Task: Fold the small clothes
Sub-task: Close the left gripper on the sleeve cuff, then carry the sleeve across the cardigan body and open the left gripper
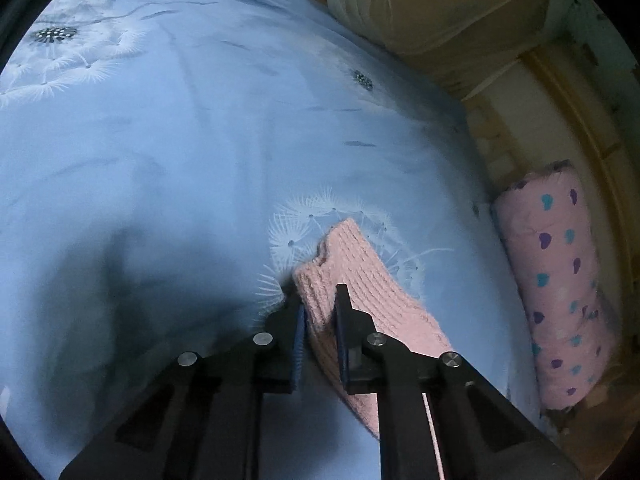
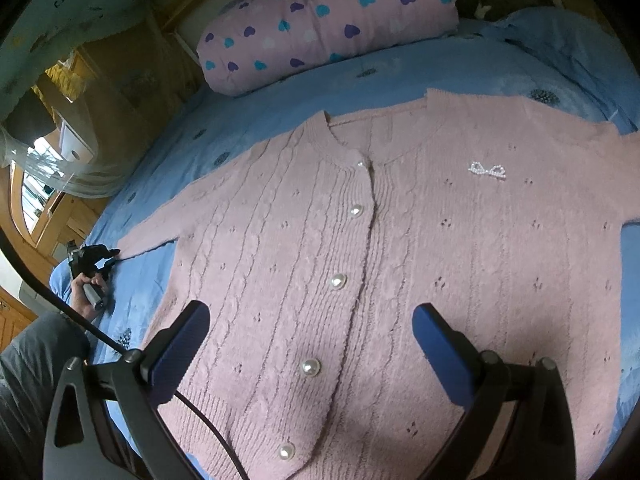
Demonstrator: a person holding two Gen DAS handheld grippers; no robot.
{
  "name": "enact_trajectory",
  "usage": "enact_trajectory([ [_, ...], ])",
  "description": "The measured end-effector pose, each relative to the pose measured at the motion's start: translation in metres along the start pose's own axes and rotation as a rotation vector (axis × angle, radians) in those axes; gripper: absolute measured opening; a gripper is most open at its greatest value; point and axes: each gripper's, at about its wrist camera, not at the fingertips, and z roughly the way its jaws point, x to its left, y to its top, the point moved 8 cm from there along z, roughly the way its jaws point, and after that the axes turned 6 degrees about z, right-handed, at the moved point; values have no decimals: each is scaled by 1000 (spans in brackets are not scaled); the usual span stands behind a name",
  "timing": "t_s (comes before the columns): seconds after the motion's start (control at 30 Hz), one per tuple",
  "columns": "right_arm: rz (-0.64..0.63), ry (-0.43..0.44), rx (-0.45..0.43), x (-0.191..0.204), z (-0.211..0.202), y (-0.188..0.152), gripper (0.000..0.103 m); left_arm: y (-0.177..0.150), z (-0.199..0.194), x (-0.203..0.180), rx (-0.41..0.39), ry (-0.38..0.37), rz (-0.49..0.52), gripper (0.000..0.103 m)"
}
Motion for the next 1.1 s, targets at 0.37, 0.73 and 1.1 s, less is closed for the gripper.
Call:
enact_trajectory([
  [0.37, 9, -42, -31, -12, -3, 16, 103, 13, -31, -48, -85, -98, 17, 4],
  [0.73, 34, -102, -190, -39, -37, 64, 103, -15, -75, -183, -134, -275, 176, 4],
  [1.1, 11, -290, -385, -134, -112, 140, 103, -95, -114, -315, -124, -414, 438, 4],
])
